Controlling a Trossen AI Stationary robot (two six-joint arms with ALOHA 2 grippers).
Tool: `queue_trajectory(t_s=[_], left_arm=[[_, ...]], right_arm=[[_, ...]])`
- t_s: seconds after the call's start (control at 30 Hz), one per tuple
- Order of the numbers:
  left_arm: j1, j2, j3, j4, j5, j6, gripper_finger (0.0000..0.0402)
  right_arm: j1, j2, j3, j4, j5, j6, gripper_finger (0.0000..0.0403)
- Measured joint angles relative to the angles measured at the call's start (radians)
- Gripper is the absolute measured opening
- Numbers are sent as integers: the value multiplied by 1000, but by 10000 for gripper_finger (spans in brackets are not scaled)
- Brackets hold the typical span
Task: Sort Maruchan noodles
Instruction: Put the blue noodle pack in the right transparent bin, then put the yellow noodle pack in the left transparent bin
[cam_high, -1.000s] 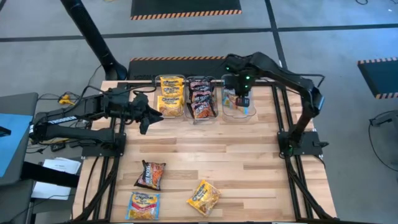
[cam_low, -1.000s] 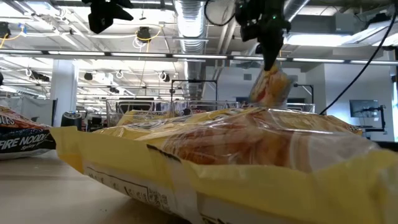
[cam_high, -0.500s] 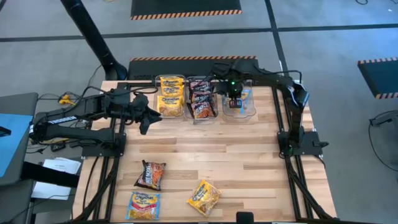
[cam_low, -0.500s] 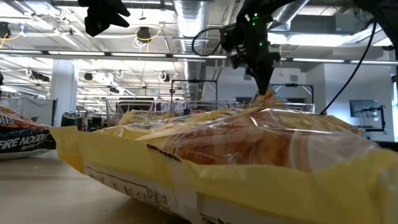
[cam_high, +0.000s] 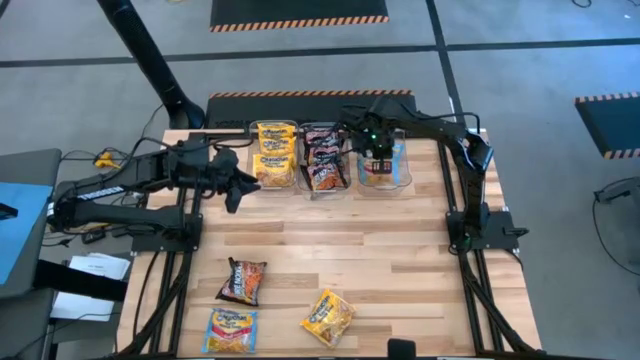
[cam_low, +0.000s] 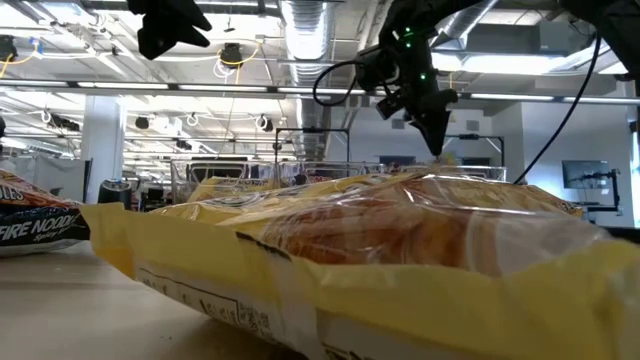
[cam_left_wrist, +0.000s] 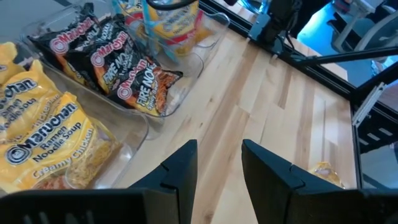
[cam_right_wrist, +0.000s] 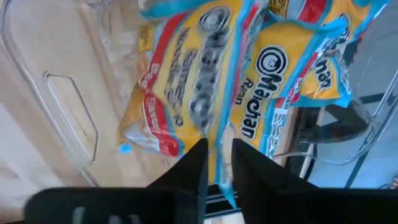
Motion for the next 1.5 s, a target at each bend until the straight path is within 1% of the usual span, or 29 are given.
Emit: queue_trajectory(t_s=[0.17, 0.27, 0.33, 0.43, 0.53, 0.63, 0.73, 0.83, 0.93, 1.07, 1.23, 1.33, 1.5], left_arm=[[16, 0, 0, 0, 0, -1, 111], [18, 0, 0, 0, 0, -3, 111], [18, 0, 0, 0, 3, -4, 111], [18, 0, 0, 0, 20, -5, 111], [18, -1, 0, 0, 48, -15, 111], [18, -17, 0, 1, 91, -50, 111], [18, -46, 0, 2, 129, -70, 111], [18, -77, 0, 1, 135, -92, 111], [18, -107, 0, 1, 135, -86, 111], [18, -134, 0, 0, 134, -79, 111], [18, -149, 1, -17, 134, -76, 111], [18, -148, 1, -52, 133, -76, 111], [18, -137, 1, -137, 133, -81, 111]], right_arm=[[0, 0, 0, -22, -1, 35, 136], [-6, -5, 0, -32, -10, 66, 153], [-7, -11, 4, -32, -35, 88, 159], [-10, -11, 26, -33, -99, 135, 161], [-11, -11, 62, -32, -183, 196, 158], [6, -11, 109, -31, -306, 274, 154], [42, -11, 168, -31, -462, 373, 150], [89, -11, 221, -29, -610, 459, 149], [155, -11, 243, -31, -683, 527, 149], [273, -11, 244, -31, -704, 550, 152], [418, -11, 244, -32, -699, 544, 157], [493, -11, 243, -31, -693, 548, 157], [586, -11, 243, 6, -690, 612, 158]])
